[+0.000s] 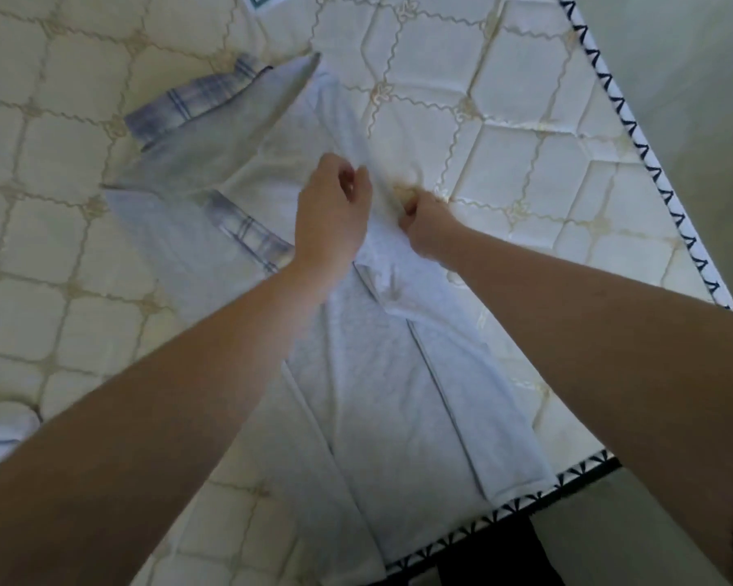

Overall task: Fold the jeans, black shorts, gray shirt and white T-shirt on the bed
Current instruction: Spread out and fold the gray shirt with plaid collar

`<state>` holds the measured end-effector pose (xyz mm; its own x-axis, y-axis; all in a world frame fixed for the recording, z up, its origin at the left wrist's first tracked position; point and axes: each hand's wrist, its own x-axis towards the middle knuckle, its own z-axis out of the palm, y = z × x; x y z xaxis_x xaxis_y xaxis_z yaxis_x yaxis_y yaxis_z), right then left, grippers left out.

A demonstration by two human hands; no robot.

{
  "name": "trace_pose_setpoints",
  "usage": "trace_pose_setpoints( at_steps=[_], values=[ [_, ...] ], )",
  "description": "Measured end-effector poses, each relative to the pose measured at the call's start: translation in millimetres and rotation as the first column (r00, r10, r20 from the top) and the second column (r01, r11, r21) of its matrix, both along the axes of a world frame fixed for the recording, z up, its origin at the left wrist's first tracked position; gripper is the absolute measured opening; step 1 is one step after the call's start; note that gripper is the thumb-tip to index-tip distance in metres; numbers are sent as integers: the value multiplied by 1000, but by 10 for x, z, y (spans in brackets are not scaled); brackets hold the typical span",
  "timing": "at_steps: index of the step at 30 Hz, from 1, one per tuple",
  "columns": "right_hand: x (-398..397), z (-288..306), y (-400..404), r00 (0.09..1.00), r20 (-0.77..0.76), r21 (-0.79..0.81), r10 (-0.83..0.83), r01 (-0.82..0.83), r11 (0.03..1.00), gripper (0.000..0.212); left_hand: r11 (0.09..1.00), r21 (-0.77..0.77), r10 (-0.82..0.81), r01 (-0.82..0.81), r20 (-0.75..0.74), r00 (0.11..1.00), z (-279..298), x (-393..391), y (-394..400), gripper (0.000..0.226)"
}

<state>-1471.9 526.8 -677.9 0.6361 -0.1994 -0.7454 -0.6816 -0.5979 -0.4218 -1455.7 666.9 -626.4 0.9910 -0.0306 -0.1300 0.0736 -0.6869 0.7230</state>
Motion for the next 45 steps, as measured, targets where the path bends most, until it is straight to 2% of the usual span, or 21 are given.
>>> trace_pose_setpoints(
  at_steps=[2,3,5,7,8,10,13,16,19,21,24,26,29,31,34,37,39,42,45],
  values=[
    [-130,102,-60,994,96,119,-44,32,992,28,991,1,134,-136,-179,975,-73,-596,11,29],
    [-227,156,-106,989,129,150,-73,54,987,28,981,-6,186,-196,-287,940,-114,-860,15,33],
    [-506,215,-224,975,174,109,-137,119,987,27,961,-70,200,-267,-491,848,-209,-1276,-18,29],
    [-912,220,-366,957,216,7,-192,196,981,19,915,-196,155,-354,-639,753,-268,-1540,-131,12],
    [-1149,219,-443,951,220,-20,-219,229,973,14,892,-241,129,-383,-677,725,-283,-1613,-194,18],
    [-1631,245,-581,961,173,-42,-214,224,974,12,879,-265,110,-396,-696,709,-313,-1670,-277,22],
    [-2244,296,-711,995,54,-24,-79,80,996,25,869,-265,114,-418,-715,690,-340,-1691,-343,13],
    [-2618,292,-742,1000,-23,-23,-1,1,1000,16,863,-217,174,-457,-722,670,-356,-1755,-342,16],
    [-2760,264,-789,987,-108,-155,116,-132,979,23,764,-302,119,-570,-803,584,-319,-1938,-389,27],
    [-2807,245,-827,975,-169,-195,145,-177,965,29,810,-290,73,-509,-812,579,-341,-2175,-435,25],
    [-2832,200,-842,972,-173,-151,158,-185,971,19,896,-245,-5,-369,-839,545,-368,-2515,-471,3],
    [-2852,195,-853,978,-157,-125,141,-161,979,28,900,-231,0,-369,-847,532,-401,-2699,-501,11],
    [-2917,206,-866,988,-142,-100,64,-79,992,22,904,-247,-38,-349,-859,511,-390,-2919,-566,7],
    [-2975,227,-866,986,-157,-88,47,-62,994,22,930,-210,-48,-302,-883,466,-385,-3041,-601,10],
    [-3113,259,-883,988,-145,-30,-49,45,999,29,906,-211,-58,-367,-921,386,-348,-3198,-655,7],
    [-3315,301,-934,980,-117,-3,-161,162,987,25,919,-200,-70,-340,-930,360,-343,-3360,-715,26],
    [-3453,306,-972,976,-111,-12,-189,189,982,34,890,-192,-60,-415,-949,310,-330,-3468,-768,25],
    [-3579,303,-1031,968,-68,-77,-240,235,969,31,830,-180,-96,-528,-978,183,-282,-3605,-894,19],
    [-3605,284,-1061,935,23,-126,-353,353,927,26,857,-175,-90,-485,-977,193,-271,-3691,-1006,19]
  ],
)
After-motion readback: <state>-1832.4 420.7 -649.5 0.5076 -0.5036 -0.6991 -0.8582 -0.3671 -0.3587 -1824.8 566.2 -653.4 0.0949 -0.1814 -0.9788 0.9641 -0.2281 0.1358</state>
